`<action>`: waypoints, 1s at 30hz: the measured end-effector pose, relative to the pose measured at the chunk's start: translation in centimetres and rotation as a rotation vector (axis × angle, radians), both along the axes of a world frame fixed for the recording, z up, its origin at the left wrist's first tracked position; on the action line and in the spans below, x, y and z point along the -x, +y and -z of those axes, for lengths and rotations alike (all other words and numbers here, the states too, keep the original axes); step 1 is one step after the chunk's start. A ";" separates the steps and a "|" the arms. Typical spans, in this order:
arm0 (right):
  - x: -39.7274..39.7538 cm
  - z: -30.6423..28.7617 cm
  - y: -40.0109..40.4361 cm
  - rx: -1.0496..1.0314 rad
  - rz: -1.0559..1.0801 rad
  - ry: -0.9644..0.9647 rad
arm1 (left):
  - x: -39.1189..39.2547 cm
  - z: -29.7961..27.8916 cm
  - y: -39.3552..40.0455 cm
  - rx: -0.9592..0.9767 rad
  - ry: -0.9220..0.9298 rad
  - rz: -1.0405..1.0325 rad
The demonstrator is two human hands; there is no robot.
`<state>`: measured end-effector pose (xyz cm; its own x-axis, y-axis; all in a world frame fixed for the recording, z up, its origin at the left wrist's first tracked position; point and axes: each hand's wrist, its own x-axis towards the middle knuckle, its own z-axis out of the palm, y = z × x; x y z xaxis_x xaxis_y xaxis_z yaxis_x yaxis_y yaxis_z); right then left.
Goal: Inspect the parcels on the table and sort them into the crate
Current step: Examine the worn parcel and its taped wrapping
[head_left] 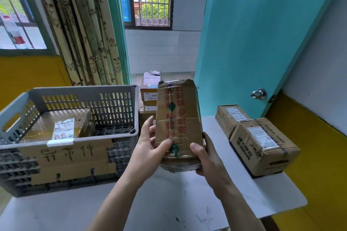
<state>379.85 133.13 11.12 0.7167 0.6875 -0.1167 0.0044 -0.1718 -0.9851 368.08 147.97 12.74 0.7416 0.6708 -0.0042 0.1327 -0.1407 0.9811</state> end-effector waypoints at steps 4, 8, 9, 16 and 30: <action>-0.4 1.1 0.2 0.023 0.027 -0.134 | -0.6 -1.0 -1.0 -0.184 0.096 -0.035; 0.0 0.8 0.0 0.057 0.012 -0.260 | -1.1 -1.4 -1.4 -0.174 0.151 -0.042; 0.0 0.8 -0.1 0.066 0.028 -0.277 | -1.3 -1.6 -1.4 -0.162 0.170 -0.042; 1.0 1.3 -0.4 0.154 0.130 -0.485 | -1.8 -1.8 -1.0 -0.093 0.340 -0.027; -2.2 2.0 -0.8 -0.158 0.198 0.199 | -0.7 -0.7 1.1 0.211 0.074 0.017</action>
